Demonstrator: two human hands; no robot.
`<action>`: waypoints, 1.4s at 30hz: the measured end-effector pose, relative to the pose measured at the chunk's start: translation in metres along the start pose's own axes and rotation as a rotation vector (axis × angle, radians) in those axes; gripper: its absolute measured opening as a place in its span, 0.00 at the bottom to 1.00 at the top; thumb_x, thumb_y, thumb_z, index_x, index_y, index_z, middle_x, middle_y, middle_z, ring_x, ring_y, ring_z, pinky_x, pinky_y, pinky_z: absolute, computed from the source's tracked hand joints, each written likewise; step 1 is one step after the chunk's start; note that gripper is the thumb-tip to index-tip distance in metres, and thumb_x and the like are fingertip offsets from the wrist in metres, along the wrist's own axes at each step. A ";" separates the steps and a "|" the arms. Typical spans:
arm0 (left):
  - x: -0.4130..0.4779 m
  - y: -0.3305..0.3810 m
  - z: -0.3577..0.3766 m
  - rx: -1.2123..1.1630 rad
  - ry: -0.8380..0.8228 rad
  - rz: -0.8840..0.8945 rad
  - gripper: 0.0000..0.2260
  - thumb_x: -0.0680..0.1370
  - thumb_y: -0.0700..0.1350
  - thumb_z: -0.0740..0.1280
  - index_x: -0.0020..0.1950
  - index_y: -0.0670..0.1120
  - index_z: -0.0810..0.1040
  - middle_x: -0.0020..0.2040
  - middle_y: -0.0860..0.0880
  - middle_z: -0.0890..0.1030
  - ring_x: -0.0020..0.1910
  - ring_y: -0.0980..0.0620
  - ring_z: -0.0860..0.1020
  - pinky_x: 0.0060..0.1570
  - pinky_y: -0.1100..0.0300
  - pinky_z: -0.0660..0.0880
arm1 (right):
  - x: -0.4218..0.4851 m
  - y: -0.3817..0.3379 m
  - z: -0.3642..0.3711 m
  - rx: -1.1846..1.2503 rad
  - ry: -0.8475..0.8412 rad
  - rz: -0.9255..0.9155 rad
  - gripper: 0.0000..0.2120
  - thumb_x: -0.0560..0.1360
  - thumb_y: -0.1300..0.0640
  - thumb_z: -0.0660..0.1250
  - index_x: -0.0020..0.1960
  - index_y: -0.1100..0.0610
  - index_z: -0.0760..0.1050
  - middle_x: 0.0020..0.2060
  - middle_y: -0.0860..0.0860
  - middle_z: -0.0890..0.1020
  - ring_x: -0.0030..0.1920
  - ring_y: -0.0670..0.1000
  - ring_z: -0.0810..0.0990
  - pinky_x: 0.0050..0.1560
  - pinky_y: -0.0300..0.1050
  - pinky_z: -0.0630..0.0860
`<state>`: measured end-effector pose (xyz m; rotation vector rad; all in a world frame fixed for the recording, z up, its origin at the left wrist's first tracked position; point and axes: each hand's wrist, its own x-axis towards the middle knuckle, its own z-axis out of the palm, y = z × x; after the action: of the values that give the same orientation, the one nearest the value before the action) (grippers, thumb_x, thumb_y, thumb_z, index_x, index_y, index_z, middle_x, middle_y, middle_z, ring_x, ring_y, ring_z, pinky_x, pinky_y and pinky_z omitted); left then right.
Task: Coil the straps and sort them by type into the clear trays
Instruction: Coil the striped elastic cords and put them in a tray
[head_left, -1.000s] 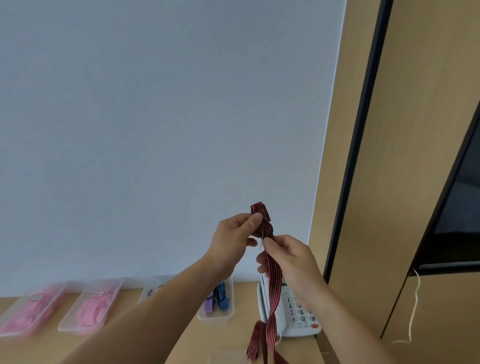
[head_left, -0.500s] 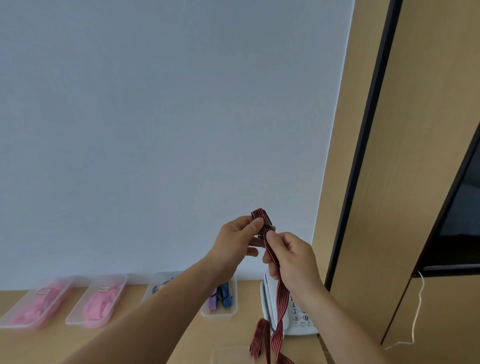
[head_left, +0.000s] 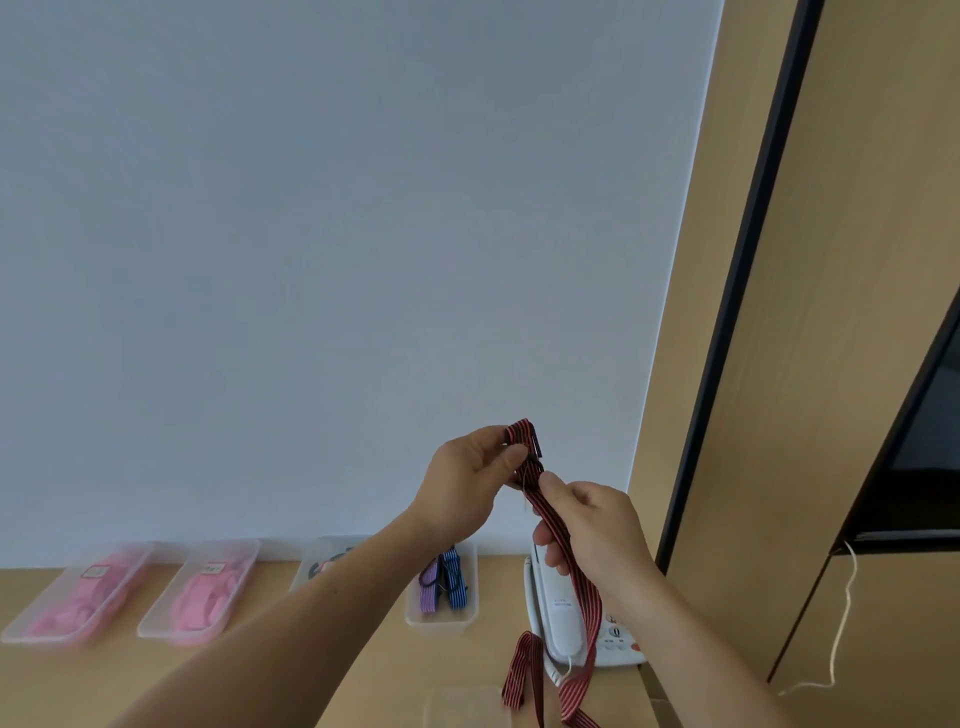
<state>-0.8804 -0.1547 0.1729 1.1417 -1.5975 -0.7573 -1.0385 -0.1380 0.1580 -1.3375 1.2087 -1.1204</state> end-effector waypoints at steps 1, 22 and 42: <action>-0.001 -0.003 0.000 0.106 0.004 0.074 0.07 0.83 0.43 0.64 0.52 0.47 0.82 0.40 0.50 0.85 0.38 0.55 0.82 0.39 0.64 0.75 | 0.000 -0.001 0.000 0.018 -0.003 0.020 0.19 0.80 0.48 0.64 0.43 0.65 0.80 0.28 0.56 0.82 0.25 0.52 0.76 0.26 0.43 0.71; 0.000 -0.016 0.005 0.193 -0.101 0.221 0.24 0.79 0.33 0.59 0.73 0.51 0.71 0.61 0.56 0.80 0.56 0.60 0.80 0.56 0.69 0.74 | 0.014 0.001 0.003 0.232 0.076 -0.063 0.16 0.79 0.51 0.67 0.44 0.63 0.80 0.35 0.56 0.85 0.29 0.49 0.79 0.29 0.41 0.75; 0.008 0.002 0.005 -0.369 -0.170 -0.214 0.09 0.81 0.41 0.65 0.61 0.40 0.76 0.53 0.43 0.85 0.51 0.40 0.84 0.53 0.50 0.80 | 0.011 0.011 0.009 0.000 0.183 -0.185 0.22 0.79 0.47 0.64 0.34 0.63 0.77 0.22 0.52 0.78 0.20 0.48 0.72 0.23 0.37 0.69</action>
<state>-0.8863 -0.1619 0.1756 1.0049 -1.4068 -1.2618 -1.0297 -0.1482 0.1460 -1.3920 1.2341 -1.3995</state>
